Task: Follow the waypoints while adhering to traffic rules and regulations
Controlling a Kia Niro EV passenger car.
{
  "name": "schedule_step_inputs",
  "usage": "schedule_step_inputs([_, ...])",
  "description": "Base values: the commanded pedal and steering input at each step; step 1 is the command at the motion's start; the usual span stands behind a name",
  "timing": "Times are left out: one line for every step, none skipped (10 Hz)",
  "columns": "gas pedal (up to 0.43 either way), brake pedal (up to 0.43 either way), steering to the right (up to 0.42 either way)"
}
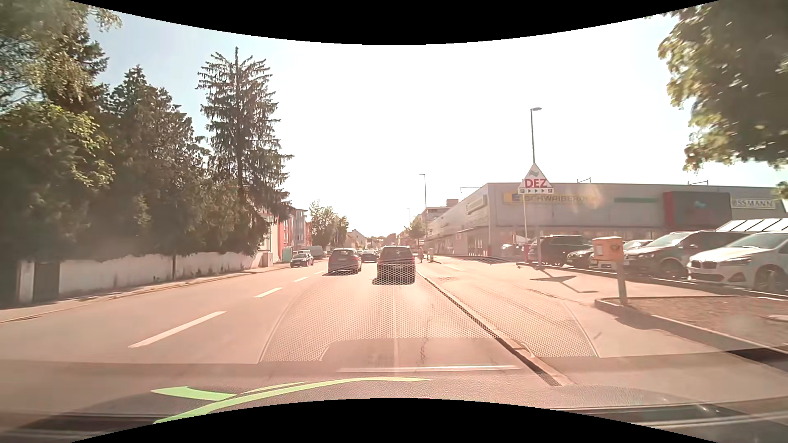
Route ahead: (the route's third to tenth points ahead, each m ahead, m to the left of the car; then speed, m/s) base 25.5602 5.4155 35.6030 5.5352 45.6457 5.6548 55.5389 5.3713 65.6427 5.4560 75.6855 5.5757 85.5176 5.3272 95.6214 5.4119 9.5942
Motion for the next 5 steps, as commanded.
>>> schedule_step_inputs([0.039,0.0,-0.001])
schedule_step_inputs([0.028,0.0,-0.001])
schedule_step_inputs([0.02,0.0,-0.001])
schedule_step_inputs([0.02,0.0,-0.001])
schedule_step_inputs([0.02,0.0,-0.001])
